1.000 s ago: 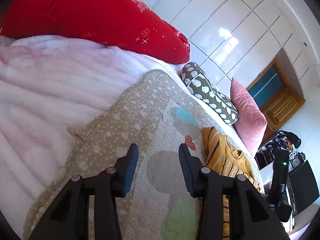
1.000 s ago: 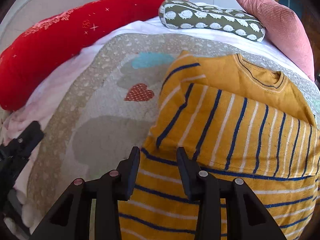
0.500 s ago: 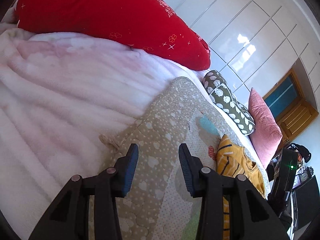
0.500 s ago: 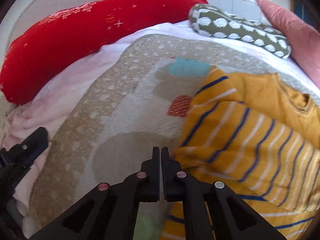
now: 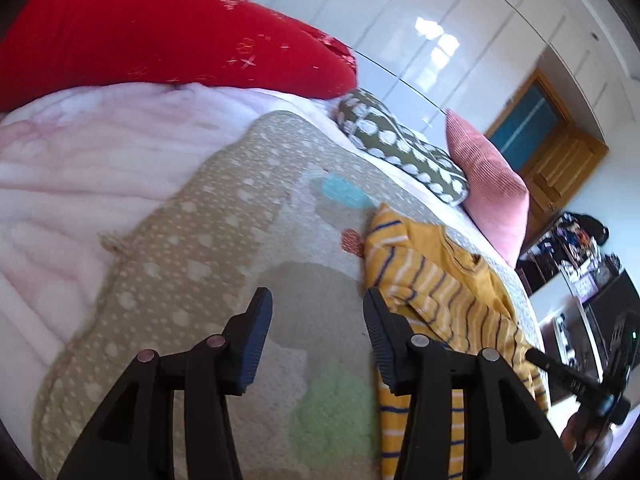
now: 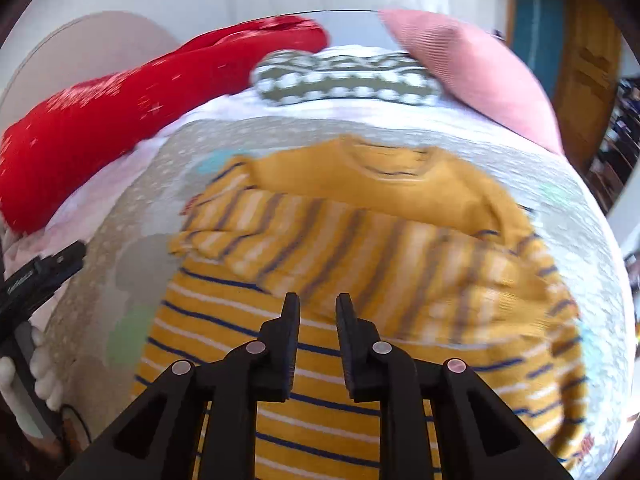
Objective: Fold small clothes
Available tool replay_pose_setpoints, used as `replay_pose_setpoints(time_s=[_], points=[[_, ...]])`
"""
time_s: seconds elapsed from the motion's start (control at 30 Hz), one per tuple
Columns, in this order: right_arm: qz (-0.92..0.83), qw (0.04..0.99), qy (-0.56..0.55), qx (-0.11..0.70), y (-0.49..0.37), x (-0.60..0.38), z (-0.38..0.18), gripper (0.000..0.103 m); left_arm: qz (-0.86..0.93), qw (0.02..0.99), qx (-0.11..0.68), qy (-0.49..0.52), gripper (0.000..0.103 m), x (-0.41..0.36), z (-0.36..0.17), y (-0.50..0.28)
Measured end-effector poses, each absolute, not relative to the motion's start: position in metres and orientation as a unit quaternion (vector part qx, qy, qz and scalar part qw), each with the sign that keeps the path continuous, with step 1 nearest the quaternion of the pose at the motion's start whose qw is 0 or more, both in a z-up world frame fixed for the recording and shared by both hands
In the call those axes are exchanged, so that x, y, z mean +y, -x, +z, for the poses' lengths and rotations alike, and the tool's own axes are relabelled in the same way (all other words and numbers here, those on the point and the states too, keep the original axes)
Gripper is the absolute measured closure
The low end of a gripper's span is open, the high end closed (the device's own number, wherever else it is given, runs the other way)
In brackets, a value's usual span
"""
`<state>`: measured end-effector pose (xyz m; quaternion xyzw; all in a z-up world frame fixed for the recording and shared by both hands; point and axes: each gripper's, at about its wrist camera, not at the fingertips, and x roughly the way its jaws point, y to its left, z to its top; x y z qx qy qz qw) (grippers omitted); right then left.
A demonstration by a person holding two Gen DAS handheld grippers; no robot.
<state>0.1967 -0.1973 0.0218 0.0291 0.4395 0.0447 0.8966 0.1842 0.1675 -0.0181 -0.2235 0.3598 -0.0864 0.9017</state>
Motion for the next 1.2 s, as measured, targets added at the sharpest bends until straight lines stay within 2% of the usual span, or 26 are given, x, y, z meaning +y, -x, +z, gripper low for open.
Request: replay_pose_setpoints(time_s=[0.1, 0.2, 0.37, 0.43, 0.47, 0.57, 0.63, 0.77, 0.8, 0.83, 0.93, 0.97, 1.0, 1.03, 1.07, 1.1, 1.13, 1.17, 1.2], points=[[-0.031, 0.899, -0.107, 0.423, -0.181, -0.282, 0.025, 0.083, -0.118, 0.91, 0.363, 0.163, 0.044, 0.123, -0.007, -0.164], [-0.064, 0.893, -0.144, 0.422, -0.186, -0.328, 0.017, 0.076, -0.145, 0.891, 0.399, 0.159, 0.043, 0.096, -0.014, -0.144], [-0.023, 0.878, -0.149, 0.455, -0.215, -0.33, -0.006, 0.075, -0.128, 0.855, 0.478, 0.154, 0.043, 0.091, -0.046, -0.099], [0.01, 0.872, -0.127, 0.473, -0.229, -0.324, -0.012, 0.093, -0.113, 0.849, 0.493, 0.155, 0.043, 0.097, -0.051, -0.083], [-0.016, 0.875, -0.106, 0.472, -0.232, -0.326, -0.012, 0.096, -0.11, 0.846, 0.497, 0.162, 0.043, 0.1, -0.052, -0.076], [-0.114, 0.881, -0.063, 0.455, -0.227, -0.346, -0.01, 0.096, -0.107, 0.844, 0.499, 0.167, 0.041, 0.101, -0.048, -0.063], [-0.103, 0.893, -0.089, 0.429, -0.2, -0.358, 0.002, 0.093, -0.111, 0.843, 0.502, 0.158, 0.038, 0.092, -0.047, -0.059], [0.005, 0.879, -0.178, 0.442, -0.118, -0.369, 0.009, 0.061, -0.141, 0.839, 0.506, 0.139, 0.031, 0.065, -0.05, -0.049], [0.027, 0.874, -0.191, 0.446, -0.094, -0.368, 0.006, 0.054, -0.145, 0.84, 0.504, 0.137, 0.024, 0.059, -0.051, -0.045], [0.042, 0.871, -0.19, 0.45, -0.072, -0.364, 0.002, 0.051, -0.145, 0.84, 0.503, 0.139, 0.018, 0.053, -0.053, -0.041], [0.069, 0.867, -0.168, 0.463, -0.019, -0.338, -0.014, 0.048, -0.134, 0.845, 0.5, 0.135, 0.017, 0.036, -0.058, -0.033], [0.081, 0.865, -0.166, 0.466, -0.007, -0.328, -0.021, 0.048, -0.126, 0.848, 0.499, 0.125, 0.022, 0.032, -0.059, -0.033], [0.086, 0.865, -0.162, 0.467, 0.001, -0.319, -0.027, 0.048, -0.112, 0.851, 0.501, 0.109, 0.043, 0.028, -0.058, -0.033], [0.087, 0.867, -0.156, 0.466, 0.007, -0.311, -0.032, 0.048, -0.093, 0.855, 0.503, 0.091, 0.071, 0.028, -0.056, -0.033], [0.088, 0.868, -0.152, 0.464, 0.011, -0.303, -0.038, 0.048, -0.086, 0.855, 0.504, 0.085, 0.082, 0.031, -0.053, -0.033], [0.089, 0.868, -0.153, 0.465, 0.013, -0.296, -0.043, 0.056, -0.101, 0.849, 0.51, 0.101, 0.092, 0.036, -0.051, -0.034], [0.091, 0.868, -0.159, 0.462, 0.014, -0.291, -0.047, 0.07, -0.106, 0.842, 0.516, 0.116, 0.092, 0.042, -0.049, -0.035], [0.106, 0.863, -0.173, 0.463, 0.012, -0.289, -0.051, 0.095, -0.104, 0.84, 0.518, 0.122, 0.092, 0.047, -0.047, -0.033], [0.113, 0.856, -0.192, 0.467, 0.011, -0.287, -0.054, 0.095, -0.101, 0.842, 0.517, 0.121, 0.092, 0.049, -0.044, -0.031]])
